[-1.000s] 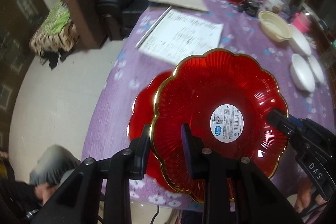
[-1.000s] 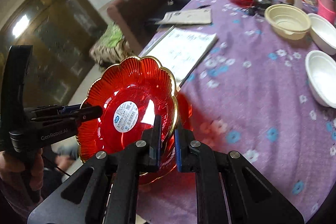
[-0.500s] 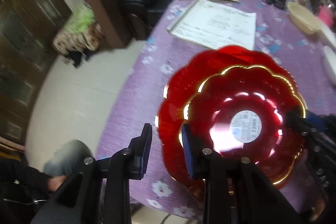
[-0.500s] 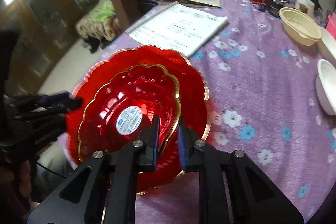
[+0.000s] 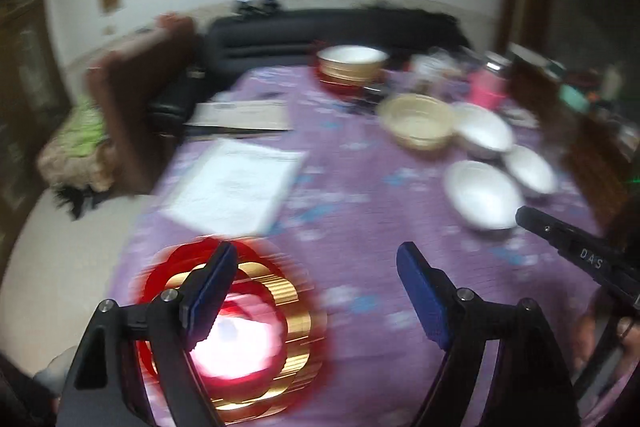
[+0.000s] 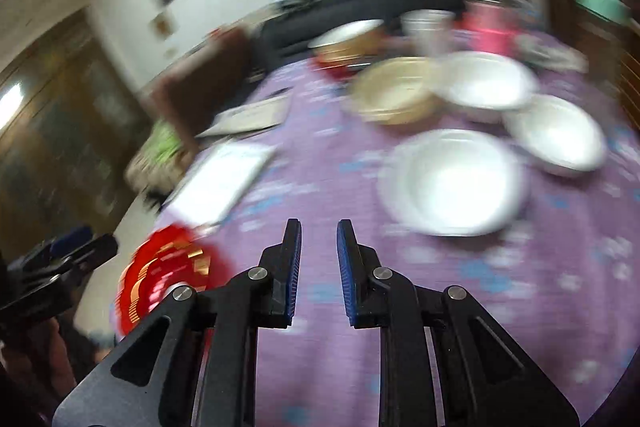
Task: Organize plates and bowls
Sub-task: 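Open the right gripper and move it toward the white bowls, then grasp the rim of the flat white paper plate with the right gripper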
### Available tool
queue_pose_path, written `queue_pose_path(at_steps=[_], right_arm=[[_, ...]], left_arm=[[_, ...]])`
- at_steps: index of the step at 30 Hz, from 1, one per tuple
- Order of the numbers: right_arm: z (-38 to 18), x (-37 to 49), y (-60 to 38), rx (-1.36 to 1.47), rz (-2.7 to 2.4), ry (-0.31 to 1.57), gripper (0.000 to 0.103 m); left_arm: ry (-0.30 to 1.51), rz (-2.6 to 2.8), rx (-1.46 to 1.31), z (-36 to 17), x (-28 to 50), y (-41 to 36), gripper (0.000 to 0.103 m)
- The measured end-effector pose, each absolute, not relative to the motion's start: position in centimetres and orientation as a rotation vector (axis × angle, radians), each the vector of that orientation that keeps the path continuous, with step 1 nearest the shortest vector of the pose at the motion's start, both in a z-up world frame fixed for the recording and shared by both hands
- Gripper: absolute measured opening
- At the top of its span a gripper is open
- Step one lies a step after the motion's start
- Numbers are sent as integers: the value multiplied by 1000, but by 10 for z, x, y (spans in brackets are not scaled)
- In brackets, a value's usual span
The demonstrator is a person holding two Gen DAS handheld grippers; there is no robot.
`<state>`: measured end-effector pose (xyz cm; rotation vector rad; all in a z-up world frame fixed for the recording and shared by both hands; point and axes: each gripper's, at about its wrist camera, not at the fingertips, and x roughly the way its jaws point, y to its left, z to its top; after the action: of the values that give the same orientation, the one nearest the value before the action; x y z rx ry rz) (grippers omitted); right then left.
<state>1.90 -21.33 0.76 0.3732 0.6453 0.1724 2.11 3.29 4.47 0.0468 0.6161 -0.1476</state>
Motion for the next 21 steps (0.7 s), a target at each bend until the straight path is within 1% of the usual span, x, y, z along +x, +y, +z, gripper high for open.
queue_pose_path(at_steps=[3, 8, 14, 21], right_arm=[[5, 22, -271, 482, 81, 660, 18], [-6, 52, -309, 569, 40, 697, 18], [-34, 102, -318, 648, 67, 796, 18], [-45, 118, -326, 656, 30, 825, 18]], left_arm=[[693, -211, 18, 38, 64, -14, 82], [773, -188, 36, 23, 126, -73, 82], [861, -177, 16, 7, 170, -93, 82], [913, -218, 28, -4, 192, -117, 82]])
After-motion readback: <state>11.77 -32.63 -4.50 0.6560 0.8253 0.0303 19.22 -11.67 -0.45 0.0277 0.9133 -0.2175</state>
